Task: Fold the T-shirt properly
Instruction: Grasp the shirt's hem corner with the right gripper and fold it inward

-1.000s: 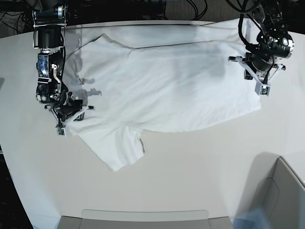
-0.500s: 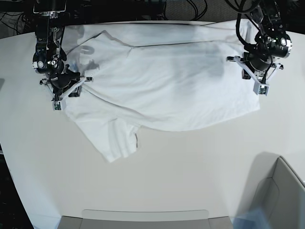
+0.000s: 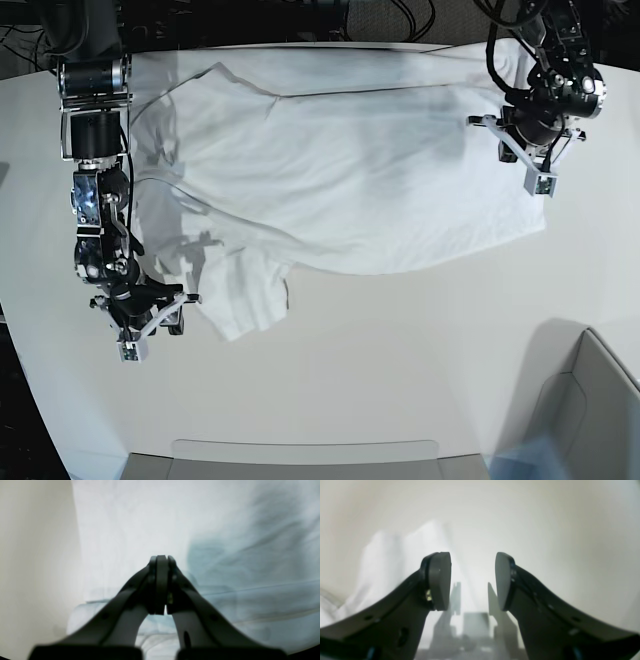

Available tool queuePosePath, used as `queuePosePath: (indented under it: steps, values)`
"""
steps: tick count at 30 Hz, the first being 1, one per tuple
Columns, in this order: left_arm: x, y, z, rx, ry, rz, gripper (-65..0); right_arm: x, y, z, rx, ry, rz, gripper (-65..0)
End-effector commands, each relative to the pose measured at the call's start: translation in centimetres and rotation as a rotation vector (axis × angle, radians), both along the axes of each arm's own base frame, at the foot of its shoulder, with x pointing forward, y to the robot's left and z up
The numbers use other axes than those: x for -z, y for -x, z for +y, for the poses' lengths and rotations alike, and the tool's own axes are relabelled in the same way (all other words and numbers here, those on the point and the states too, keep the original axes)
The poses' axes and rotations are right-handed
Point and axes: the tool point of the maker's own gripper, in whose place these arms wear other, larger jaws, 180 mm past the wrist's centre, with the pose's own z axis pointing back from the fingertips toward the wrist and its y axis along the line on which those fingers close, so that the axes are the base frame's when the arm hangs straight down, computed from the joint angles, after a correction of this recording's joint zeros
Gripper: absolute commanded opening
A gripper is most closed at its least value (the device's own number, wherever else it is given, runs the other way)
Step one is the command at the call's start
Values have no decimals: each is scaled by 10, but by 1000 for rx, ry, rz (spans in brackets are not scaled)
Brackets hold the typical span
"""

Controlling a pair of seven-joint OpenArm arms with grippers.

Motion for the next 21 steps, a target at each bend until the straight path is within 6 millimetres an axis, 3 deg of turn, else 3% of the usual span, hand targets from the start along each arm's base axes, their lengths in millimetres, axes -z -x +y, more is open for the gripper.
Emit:
queuePosePath:
  steps: [1, 7, 16, 21]
  values:
    - [-7, -6, -2, 5, 4, -38, -650, -7, -15, -9, 13, 16, -31, -362]
    - [-6, -6, -7, 1, 21, -39, -650, 25, -34, -26, 31, 68, -39, -362]
    - [-10, -14, -10, -3, 32, -63, -650, 41, -29, 6, -58, 99, -31, -363]
    - [-7, -14, -18, -14, 60, -64, -650, 32, -26, 25, -102, 82, -76, -363]
